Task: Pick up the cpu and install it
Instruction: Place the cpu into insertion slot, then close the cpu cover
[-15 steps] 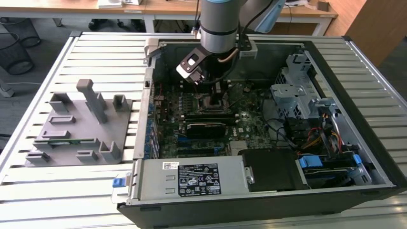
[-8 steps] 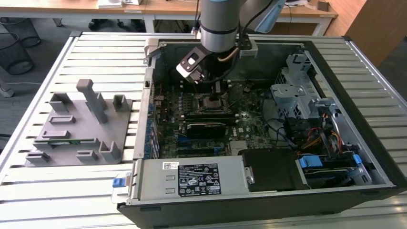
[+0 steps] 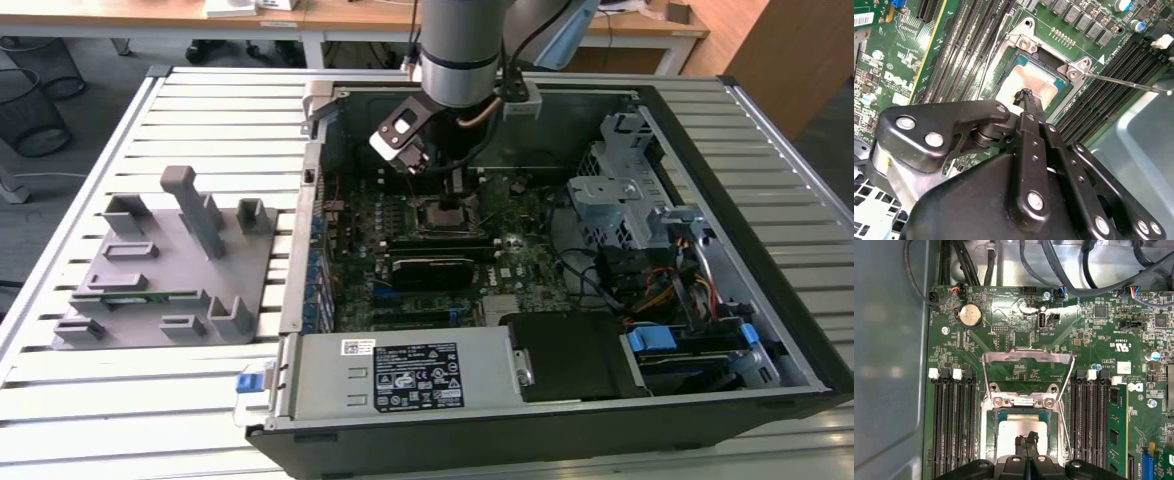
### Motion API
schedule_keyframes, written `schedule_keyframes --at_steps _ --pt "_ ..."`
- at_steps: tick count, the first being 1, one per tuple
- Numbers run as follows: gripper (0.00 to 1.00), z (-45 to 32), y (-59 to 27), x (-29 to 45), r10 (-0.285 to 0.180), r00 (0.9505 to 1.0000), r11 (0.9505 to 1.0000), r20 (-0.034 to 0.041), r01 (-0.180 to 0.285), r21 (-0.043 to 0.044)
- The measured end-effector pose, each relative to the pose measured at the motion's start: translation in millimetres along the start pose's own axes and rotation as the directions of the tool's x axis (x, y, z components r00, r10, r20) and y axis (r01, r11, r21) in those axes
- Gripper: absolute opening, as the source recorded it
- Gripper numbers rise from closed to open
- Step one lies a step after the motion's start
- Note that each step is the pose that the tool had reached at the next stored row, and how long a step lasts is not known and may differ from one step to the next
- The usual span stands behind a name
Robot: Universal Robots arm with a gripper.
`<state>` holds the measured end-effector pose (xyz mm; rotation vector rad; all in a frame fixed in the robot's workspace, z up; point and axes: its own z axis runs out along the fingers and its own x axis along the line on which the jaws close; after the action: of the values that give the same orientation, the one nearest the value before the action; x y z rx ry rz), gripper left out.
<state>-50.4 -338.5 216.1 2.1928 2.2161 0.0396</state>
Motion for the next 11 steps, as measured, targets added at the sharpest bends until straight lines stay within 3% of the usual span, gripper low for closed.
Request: schedule_keyframes --at_steps 11 --pt "0.11 -3.5 0.1 0.0 0.000 1.0000 1.0000 0.0000 0.000 0.0000"
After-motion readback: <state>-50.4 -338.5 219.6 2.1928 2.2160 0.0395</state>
